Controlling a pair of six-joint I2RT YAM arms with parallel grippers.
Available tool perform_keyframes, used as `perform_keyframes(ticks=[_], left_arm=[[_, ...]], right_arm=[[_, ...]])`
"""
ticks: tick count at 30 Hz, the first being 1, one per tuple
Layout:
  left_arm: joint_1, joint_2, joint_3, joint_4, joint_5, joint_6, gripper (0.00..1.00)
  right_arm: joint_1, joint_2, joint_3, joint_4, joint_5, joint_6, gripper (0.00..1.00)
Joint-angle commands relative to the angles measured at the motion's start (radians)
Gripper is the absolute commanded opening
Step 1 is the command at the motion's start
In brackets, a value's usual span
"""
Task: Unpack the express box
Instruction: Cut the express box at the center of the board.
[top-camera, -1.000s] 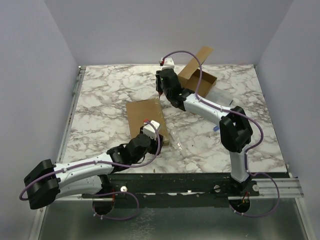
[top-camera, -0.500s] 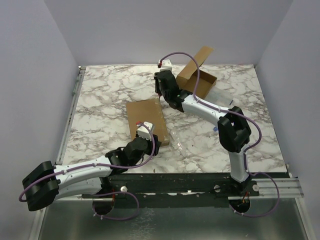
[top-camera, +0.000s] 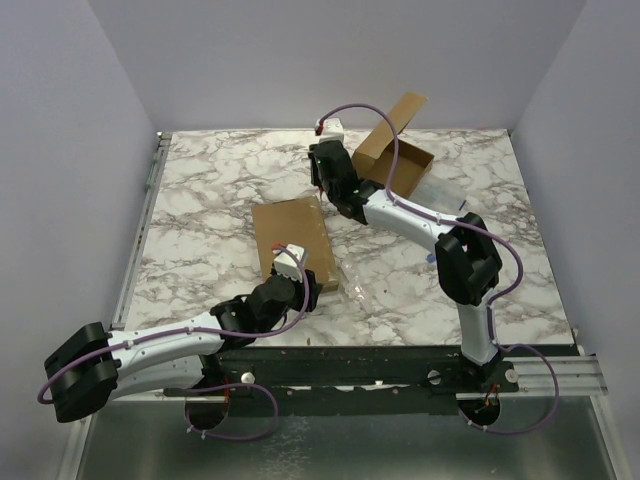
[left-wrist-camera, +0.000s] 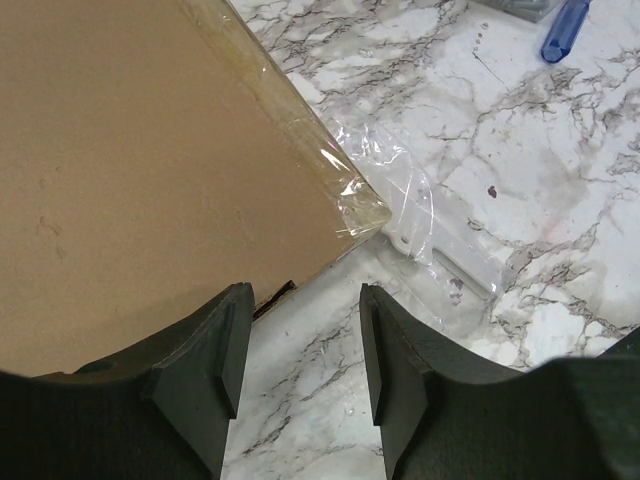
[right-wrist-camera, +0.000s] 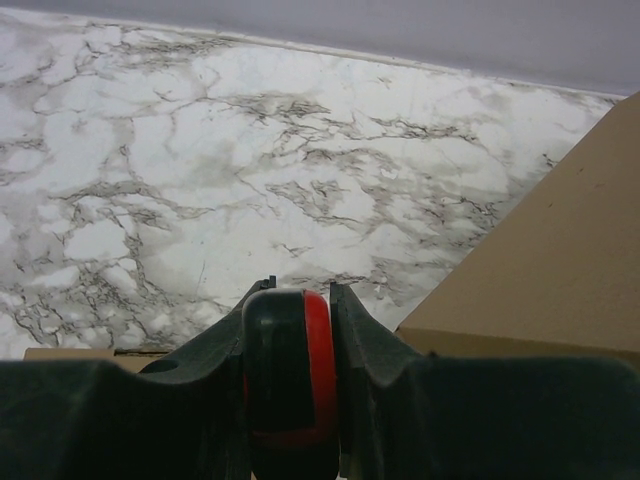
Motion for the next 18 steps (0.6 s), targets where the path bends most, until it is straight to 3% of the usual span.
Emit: perform_keyframes(ticks=[1,18], left_arm=[[0.003,-0.017,-0.016,0.016,-0.003,-0.009,0.52],[0.003,-0.037,-0.017,0.007,-0.005,0.004,0.53]], right_arm=[[0.009,-0.011,0.063,0.014,0.013,-0.013,0.0],[0.009,0.045,0.081,-0.01,-0.001,0.013,0.0]])
